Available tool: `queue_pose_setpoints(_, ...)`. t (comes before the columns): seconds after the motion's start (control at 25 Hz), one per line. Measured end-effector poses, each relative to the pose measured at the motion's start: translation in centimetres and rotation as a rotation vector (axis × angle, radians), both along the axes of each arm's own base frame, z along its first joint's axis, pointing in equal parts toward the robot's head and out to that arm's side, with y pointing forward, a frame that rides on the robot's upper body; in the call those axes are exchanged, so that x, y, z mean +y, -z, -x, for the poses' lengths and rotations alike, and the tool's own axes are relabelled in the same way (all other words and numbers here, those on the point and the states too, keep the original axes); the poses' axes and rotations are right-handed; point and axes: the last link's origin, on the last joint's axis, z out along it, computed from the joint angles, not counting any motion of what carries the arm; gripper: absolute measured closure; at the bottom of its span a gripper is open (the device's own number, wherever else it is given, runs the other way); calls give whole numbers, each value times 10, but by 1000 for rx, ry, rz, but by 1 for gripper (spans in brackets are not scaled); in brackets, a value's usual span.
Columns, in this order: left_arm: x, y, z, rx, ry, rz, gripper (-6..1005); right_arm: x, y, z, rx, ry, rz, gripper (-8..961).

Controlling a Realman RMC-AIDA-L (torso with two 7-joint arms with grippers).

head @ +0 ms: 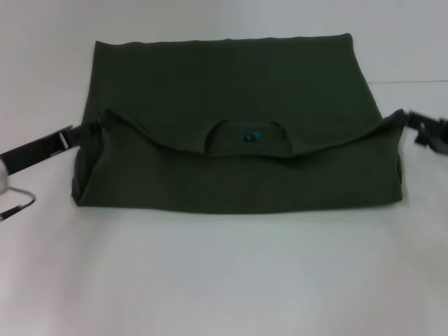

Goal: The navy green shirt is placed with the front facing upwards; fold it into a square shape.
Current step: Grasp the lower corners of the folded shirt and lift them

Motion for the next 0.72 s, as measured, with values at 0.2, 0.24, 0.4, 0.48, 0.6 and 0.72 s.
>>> queue_pose_setpoints(0.2, -18, -20, 11, 143, 60, 134, 126, -27, -11, -16, 13, 14, 109, 47)
queue_pose_setpoints(0.24, -19, -22, 13, 171, 78, 134, 126, -32, -12, -19, 13, 13, 115, 28)
queue_pose_setpoints(0.4, -20, -19, 18, 281, 142, 110, 126, -44, -12, -25, 2, 6, 116, 9)
queue_pose_setpoints(0.48, -17, -14, 22, 325, 134, 91, 126, -48, -9, -26, 3, 7, 117, 10)
queue_pose_setpoints(0.6, -16, -2, 26, 382, 134, 90, 126, -50, -5, -26, 6, 8, 122, 10)
queue_pose_setpoints(0.72, -14, 6, 26, 403, 137, 93, 126, -51, -3, -26, 5, 4, 123, 10)
